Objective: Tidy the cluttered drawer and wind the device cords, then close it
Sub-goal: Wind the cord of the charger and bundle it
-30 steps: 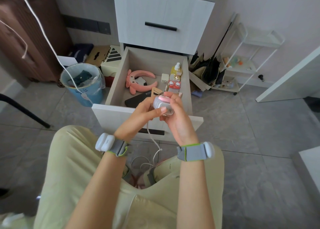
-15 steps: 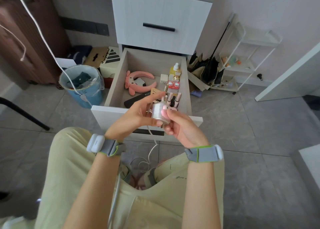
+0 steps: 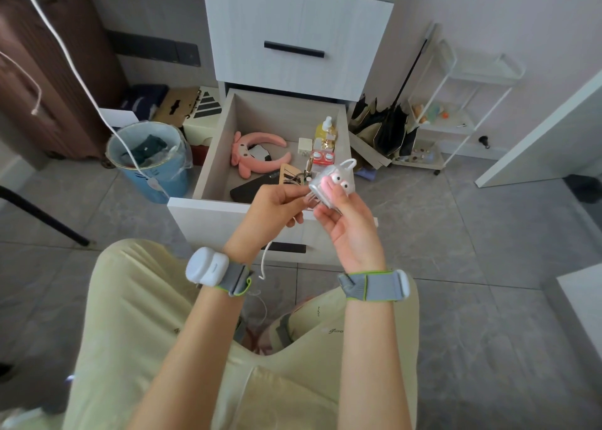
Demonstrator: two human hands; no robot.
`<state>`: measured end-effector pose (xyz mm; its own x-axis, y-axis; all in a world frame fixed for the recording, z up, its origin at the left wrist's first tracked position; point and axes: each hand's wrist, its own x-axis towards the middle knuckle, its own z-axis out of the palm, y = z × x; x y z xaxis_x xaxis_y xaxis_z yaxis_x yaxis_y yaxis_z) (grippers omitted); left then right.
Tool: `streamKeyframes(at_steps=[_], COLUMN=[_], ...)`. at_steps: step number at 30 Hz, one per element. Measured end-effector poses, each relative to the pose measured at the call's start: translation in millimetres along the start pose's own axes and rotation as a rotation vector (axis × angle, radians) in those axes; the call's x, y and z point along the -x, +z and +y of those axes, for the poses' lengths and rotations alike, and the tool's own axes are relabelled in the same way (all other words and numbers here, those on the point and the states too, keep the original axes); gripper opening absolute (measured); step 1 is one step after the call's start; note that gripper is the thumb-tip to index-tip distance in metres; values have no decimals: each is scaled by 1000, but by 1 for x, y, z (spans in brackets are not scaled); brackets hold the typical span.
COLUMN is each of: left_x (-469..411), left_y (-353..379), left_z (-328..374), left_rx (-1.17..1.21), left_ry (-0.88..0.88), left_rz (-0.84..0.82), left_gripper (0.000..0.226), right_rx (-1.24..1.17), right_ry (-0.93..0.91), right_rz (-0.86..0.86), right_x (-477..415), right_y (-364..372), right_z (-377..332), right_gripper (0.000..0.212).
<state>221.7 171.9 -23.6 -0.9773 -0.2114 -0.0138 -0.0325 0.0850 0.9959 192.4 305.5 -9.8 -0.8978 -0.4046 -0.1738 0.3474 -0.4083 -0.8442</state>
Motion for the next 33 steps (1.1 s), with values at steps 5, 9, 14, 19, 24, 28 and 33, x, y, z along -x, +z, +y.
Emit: streamKeyframes(at_steps=[5,9,14,19,24,28,33], left_x=[2,5,9,13,16,16,15], left_y=[-1,-4,-6,-6,-17,-27,-23], left_z=[1,2,8,17,23,27,25], left_rx=[-87,-188,-263,-291,-306,-250,-142], left_ry=[-89,-105,-73,85,151,159,164], left_rz=[16,-19,-92,-117,-64,28,107], left_gripper=[14,12,22,16,12,8,13], right_rx=[-53,22,188,426,726,791,702], right_ry=[-112,-214,-289,-310,-183,-97,-42], right_rz=[111,209,267,247,72,-115,-234], right_x=[-4,-7,-9,-14,-15,-8,-3], right_y=[7,3,-5,-12,-28,-35,-25], right_z=[6,9,10,17,14,13,12], right_gripper=[30,42,50,49,46,46,46])
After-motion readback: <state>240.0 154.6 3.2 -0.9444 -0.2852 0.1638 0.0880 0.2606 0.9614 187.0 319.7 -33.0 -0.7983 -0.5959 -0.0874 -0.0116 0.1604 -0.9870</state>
